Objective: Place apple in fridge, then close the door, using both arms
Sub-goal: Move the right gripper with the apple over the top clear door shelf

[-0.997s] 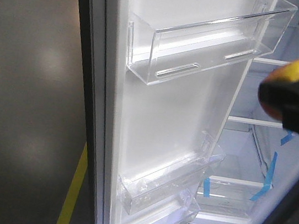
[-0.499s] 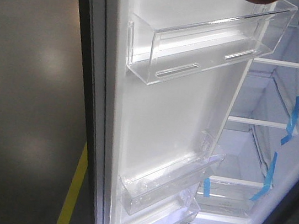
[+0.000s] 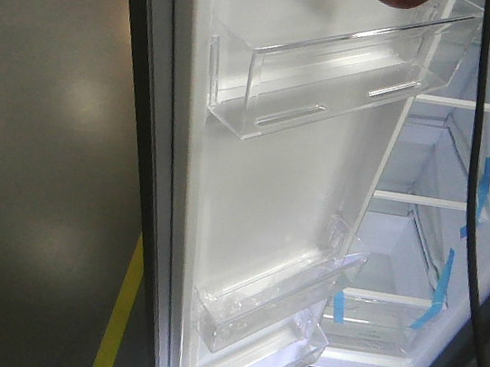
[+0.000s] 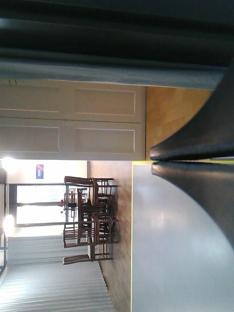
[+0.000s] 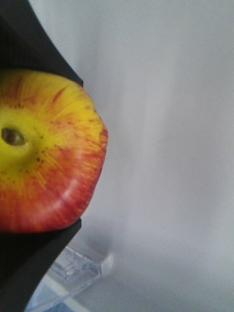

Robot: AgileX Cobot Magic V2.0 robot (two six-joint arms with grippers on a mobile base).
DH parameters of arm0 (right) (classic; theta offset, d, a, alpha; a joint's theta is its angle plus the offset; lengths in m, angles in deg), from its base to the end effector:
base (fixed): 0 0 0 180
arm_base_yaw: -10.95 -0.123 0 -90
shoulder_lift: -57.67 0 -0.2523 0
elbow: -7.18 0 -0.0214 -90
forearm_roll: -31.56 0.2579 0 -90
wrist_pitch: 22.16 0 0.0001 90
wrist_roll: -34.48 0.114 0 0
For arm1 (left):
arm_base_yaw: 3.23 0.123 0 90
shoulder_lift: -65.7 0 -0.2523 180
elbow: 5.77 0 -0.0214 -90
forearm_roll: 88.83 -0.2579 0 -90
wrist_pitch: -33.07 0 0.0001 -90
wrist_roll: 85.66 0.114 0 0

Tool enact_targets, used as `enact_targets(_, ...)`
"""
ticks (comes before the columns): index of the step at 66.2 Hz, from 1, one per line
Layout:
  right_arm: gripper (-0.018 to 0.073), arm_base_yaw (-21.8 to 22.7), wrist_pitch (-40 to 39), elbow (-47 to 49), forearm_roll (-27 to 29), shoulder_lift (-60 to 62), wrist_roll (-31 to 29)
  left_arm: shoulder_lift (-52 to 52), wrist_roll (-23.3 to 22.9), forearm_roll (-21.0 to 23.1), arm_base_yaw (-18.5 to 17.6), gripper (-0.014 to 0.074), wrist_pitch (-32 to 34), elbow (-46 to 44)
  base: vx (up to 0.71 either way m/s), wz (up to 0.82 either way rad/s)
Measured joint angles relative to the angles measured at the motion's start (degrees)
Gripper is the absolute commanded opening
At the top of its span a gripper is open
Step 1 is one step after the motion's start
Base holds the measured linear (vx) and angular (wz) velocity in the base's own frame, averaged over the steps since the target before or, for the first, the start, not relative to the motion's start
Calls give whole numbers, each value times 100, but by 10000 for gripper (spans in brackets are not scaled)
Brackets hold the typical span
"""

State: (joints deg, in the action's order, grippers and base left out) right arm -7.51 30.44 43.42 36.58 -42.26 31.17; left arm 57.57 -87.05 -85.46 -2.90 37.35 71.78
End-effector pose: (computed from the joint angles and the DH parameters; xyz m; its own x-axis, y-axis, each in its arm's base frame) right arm 0.3458 0.1238 0.4547 -0.4169 -0.1439 -0.8975 -0.3769 0.9259 0.0267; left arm 0.1185 0.0012 0.2164 0.1497 -0.0820 -0.9853 0.0023 0.9966 -0.0825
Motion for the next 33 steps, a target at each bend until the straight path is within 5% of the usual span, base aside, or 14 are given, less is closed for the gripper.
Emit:
enact_targets(15, 213, 19, -169, 0, 111, -280, -34, 0, 0, 0, 0, -6, 0, 0, 0, 0)
enact_targets(33, 401, 19, -44, 0, 105, -412, -36, 0, 0, 0, 0, -6, 0, 0, 0, 0)
